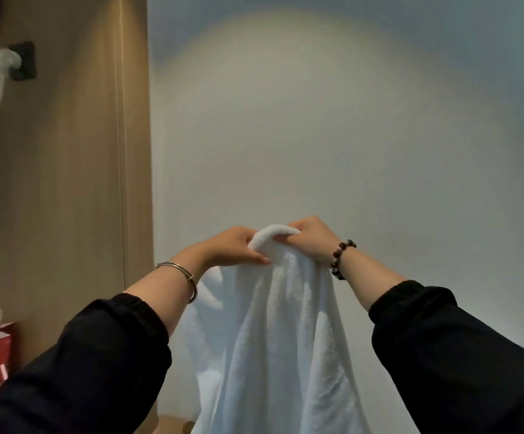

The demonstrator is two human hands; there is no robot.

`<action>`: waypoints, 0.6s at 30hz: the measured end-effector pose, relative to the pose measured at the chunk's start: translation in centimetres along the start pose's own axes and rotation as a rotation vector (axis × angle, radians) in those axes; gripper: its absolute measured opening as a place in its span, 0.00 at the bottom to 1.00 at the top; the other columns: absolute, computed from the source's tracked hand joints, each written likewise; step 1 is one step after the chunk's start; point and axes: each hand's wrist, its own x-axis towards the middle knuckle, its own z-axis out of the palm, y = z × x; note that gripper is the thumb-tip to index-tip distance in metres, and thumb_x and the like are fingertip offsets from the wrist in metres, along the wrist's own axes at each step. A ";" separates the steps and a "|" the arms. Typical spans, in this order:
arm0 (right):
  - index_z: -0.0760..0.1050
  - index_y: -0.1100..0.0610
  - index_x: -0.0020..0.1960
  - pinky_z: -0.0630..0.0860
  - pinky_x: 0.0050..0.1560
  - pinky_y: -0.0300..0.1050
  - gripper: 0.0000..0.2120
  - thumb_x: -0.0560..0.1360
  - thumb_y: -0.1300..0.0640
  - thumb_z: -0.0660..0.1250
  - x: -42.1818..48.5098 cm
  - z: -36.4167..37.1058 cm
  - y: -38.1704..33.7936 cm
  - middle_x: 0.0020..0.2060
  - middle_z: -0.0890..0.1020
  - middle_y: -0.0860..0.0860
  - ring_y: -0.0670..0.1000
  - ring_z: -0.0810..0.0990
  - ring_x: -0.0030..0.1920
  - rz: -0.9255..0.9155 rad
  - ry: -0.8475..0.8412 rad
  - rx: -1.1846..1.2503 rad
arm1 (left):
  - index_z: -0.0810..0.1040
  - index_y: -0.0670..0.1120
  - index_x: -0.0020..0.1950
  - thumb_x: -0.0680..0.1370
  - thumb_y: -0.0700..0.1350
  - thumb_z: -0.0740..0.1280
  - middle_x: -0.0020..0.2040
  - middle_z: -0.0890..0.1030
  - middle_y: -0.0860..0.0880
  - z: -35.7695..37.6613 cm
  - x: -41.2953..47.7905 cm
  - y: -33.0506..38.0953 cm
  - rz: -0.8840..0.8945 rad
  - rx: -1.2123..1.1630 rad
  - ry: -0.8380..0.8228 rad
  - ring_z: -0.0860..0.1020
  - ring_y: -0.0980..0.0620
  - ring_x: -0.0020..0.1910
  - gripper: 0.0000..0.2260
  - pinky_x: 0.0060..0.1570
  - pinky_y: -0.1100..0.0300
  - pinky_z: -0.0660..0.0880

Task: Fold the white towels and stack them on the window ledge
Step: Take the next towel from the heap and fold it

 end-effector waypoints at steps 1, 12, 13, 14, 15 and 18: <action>0.74 0.58 0.33 0.64 0.30 0.38 0.12 0.73 0.56 0.70 -0.2 0.1 0.3 0.28 0.71 0.50 0.46 0.69 0.30 -0.005 -0.005 -0.026 | 0.78 0.52 0.41 0.68 0.50 0.75 0.40 0.80 0.51 0.3 0.1 -0.6 -0.028 0.064 0.077 0.78 0.51 0.44 0.08 0.40 0.61 0.71; 0.75 0.58 0.43 0.70 0.36 0.44 0.07 0.76 0.64 0.59 -5.0 4.7 13.1 0.36 0.76 0.53 0.57 0.76 0.38 0.384 -0.006 -0.750 | 0.74 0.40 0.39 0.72 0.52 0.72 0.39 0.79 0.40 2.9 -2.0 -6.3 -0.093 0.594 0.640 0.76 0.39 0.39 0.16 0.33 0.56 0.61; 0.76 0.58 0.45 0.70 0.37 0.43 0.08 0.77 0.62 0.58 -5.6 5.0 14.3 0.38 0.77 0.53 0.57 0.76 0.39 0.426 0.037 -0.763 | 0.74 0.40 0.40 0.72 0.51 0.72 0.39 0.80 0.40 3.3 -2.2 -6.8 -0.057 0.622 0.590 0.77 0.39 0.39 0.15 0.33 0.56 0.62; 0.76 0.57 0.45 0.70 0.39 0.43 0.09 0.78 0.62 0.58 -6.1 5.0 15.1 0.38 0.77 0.53 0.57 0.77 0.40 0.469 0.080 -0.763 | 0.75 0.40 0.42 0.72 0.49 0.72 0.41 0.80 0.40 3.7 -2.5 -7.4 -0.026 0.672 0.497 0.77 0.39 0.41 0.13 0.35 0.55 0.65; 0.75 0.57 0.43 0.70 0.39 0.43 0.10 0.79 0.61 0.57 -6.4 4.8 15.9 0.38 0.77 0.53 0.57 0.78 0.41 0.519 0.114 -0.735 | 0.76 0.41 0.46 0.73 0.48 0.71 0.44 0.80 0.42 4.0 -2.9 -8.0 -0.023 0.739 0.371 0.78 0.39 0.45 0.11 0.37 0.54 0.67; 0.72 0.59 0.39 0.67 0.32 0.41 0.14 0.81 0.58 0.55 -6.9 4.0 17.6 0.33 0.75 0.54 0.56 0.75 0.36 0.674 0.195 -0.457 | 0.75 0.46 0.55 0.75 0.45 0.66 0.52 0.80 0.45 4.5 -5.5 -11.0 -0.247 0.910 0.064 0.78 0.42 0.52 0.09 0.44 0.56 0.71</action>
